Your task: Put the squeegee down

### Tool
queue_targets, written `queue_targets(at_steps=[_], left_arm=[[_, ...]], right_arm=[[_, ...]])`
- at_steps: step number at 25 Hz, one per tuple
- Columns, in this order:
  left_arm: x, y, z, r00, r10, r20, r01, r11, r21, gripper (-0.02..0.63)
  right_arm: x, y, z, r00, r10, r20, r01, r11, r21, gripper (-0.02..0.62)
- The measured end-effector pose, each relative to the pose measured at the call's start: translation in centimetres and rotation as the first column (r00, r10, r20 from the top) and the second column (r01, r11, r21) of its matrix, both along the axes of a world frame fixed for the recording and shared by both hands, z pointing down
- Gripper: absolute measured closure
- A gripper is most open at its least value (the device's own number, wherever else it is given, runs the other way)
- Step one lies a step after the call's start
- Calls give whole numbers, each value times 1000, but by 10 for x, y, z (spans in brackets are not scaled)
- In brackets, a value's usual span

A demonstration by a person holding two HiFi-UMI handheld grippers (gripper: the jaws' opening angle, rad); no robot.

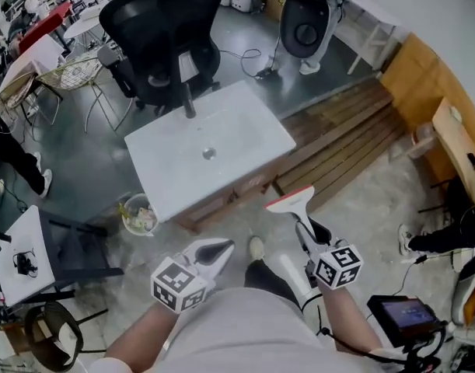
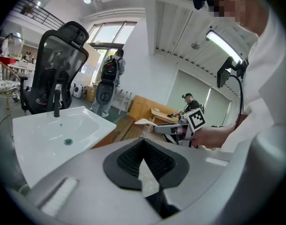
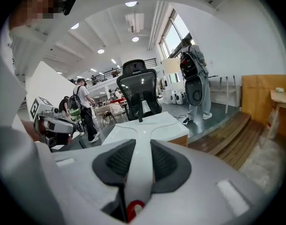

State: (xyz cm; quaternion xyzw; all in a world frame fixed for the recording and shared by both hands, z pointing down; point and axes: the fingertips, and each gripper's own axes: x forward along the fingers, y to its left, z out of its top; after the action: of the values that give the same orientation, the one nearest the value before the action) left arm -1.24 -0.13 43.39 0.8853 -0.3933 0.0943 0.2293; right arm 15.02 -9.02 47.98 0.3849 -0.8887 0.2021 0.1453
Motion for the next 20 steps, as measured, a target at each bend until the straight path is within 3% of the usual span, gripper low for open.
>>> queue_targets(at_steps=[9, 14, 20], left_arm=[[24, -136, -15, 990, -140, 28, 140, 990, 2, 600], [20, -172, -13, 978, -209, 18, 209, 978, -13, 598], [-17, -191, -6, 963, -268, 25, 269, 963, -32, 598]], right_arm=[[-11, -170, 15, 990, -139, 1, 139, 990, -12, 494], [-33, -232, 43, 984, -175, -25, 174, 984, -30, 494], [-77, -293, 71, 984, -175, -47, 173, 984, -37, 494]])
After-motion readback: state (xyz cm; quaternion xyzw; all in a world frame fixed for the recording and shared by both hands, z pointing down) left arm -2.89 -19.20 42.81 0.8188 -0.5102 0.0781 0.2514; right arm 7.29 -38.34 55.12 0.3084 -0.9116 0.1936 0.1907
